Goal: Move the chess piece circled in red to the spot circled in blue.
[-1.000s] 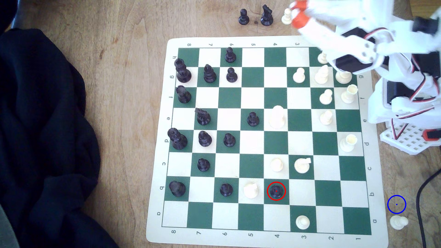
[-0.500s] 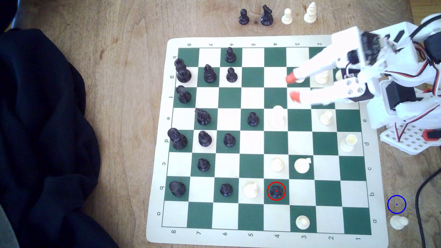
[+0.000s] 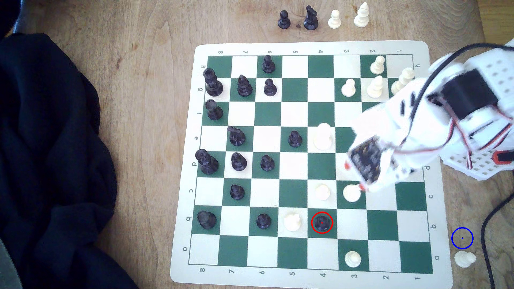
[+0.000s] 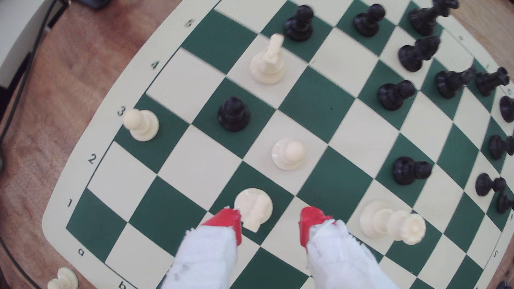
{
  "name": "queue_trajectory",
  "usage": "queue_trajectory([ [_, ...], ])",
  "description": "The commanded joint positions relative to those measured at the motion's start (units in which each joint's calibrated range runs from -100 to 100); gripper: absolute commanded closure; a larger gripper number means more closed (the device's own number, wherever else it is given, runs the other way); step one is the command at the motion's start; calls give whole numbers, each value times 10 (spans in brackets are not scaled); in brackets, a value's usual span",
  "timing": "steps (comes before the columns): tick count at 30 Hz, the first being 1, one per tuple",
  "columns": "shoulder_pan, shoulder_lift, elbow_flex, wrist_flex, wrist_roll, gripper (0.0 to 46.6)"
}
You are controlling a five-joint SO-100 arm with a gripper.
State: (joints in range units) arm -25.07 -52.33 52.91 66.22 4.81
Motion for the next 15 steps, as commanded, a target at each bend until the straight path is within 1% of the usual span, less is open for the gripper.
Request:
queue_trajectory([
  [1, -22, 52, -60, -42, -10, 348],
  [8, -20, 171, -91, -104, -14, 351],
  [15, -20, 234, -102, -135, -16, 349],
])
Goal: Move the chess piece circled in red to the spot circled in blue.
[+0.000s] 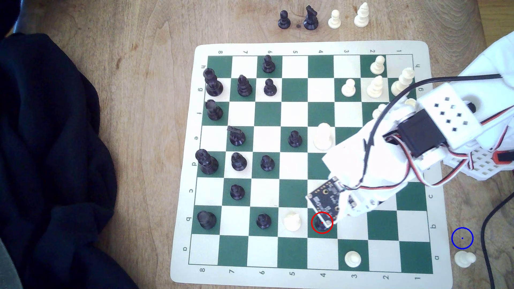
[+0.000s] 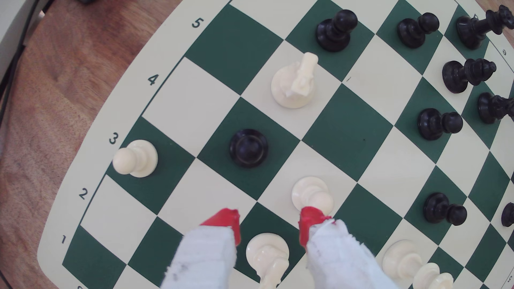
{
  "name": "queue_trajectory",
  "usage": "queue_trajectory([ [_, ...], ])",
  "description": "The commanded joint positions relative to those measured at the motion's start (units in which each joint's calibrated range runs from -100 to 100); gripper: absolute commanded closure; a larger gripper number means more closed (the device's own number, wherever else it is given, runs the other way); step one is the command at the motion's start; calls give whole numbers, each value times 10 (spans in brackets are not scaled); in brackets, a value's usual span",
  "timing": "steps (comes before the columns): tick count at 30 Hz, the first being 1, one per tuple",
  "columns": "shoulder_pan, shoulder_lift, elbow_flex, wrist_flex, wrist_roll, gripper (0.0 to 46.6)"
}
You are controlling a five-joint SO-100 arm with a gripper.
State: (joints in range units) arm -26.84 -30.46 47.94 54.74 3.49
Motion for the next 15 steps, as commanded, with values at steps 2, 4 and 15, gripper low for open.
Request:
queue_trajectory([
  [2, -5, 36, -53, -34, -6, 344],
  [4, -9, 50, -53, -45, -9, 344],
  [15, -18, 136, -88, -84, -15, 347],
])
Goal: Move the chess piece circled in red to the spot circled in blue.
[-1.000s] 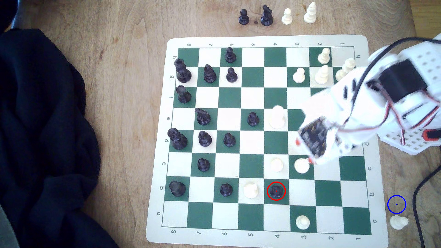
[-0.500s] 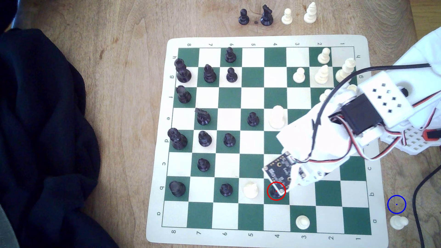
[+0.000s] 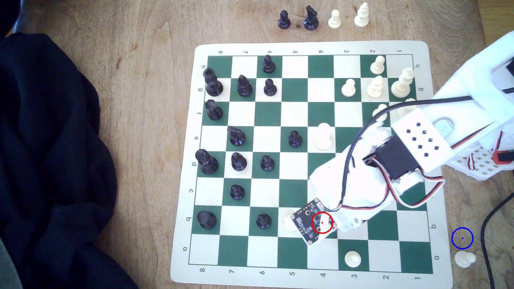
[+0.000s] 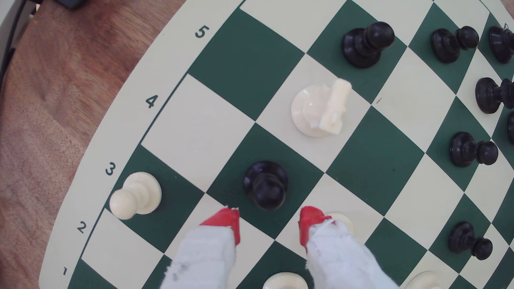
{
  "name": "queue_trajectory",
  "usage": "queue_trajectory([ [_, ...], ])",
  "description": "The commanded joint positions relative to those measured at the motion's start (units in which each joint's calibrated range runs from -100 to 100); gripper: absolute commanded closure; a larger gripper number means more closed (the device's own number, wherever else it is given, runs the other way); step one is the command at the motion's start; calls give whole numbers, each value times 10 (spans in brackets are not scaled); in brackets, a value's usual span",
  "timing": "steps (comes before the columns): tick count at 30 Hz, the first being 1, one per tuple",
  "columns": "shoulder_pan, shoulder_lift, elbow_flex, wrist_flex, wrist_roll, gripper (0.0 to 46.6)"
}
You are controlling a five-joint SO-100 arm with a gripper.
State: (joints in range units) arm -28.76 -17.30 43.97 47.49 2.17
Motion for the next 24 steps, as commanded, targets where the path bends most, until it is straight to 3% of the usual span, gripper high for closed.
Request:
queue_trajectory([
  [1, 3, 10, -48, -12, -2, 347],
  [24, -8, 75, -96, -24, -9, 356],
])
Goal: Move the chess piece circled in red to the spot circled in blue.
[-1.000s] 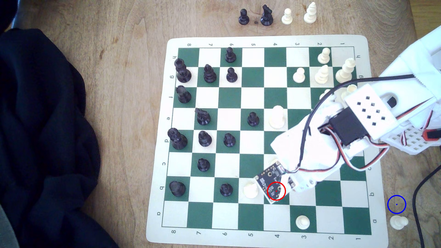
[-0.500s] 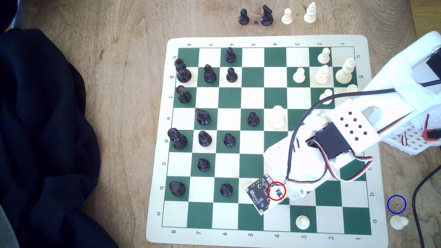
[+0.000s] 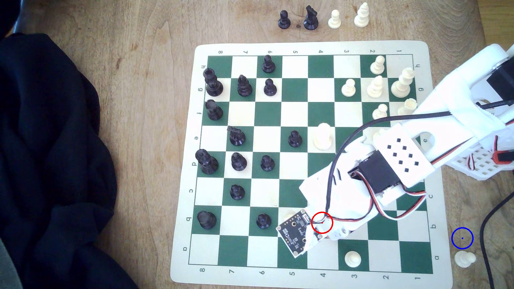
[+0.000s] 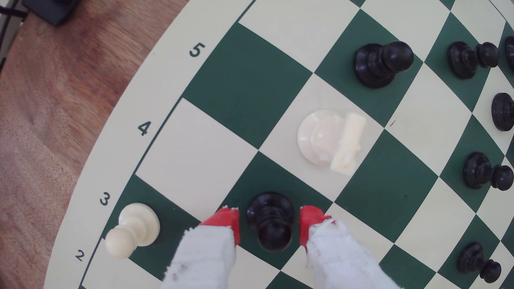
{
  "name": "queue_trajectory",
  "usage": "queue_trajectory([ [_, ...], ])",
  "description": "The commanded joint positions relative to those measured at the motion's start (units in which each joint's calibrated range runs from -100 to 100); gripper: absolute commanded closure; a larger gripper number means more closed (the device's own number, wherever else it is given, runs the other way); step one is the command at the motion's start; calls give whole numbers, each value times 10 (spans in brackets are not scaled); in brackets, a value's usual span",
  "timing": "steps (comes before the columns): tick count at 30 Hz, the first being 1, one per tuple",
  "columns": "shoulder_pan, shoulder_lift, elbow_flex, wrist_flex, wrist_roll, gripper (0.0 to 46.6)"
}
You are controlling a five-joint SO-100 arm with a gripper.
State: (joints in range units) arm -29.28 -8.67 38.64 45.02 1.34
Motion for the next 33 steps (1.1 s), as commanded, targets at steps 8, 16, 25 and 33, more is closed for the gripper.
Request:
queue_trajectory([
  [8, -6, -13, -42, 9, 0, 367],
  [16, -13, -22, -44, 22, 1, 464],
  [25, -5, -76, -77, 65, 0, 464],
  [33, -35, -257, -39, 199, 4, 464],
])
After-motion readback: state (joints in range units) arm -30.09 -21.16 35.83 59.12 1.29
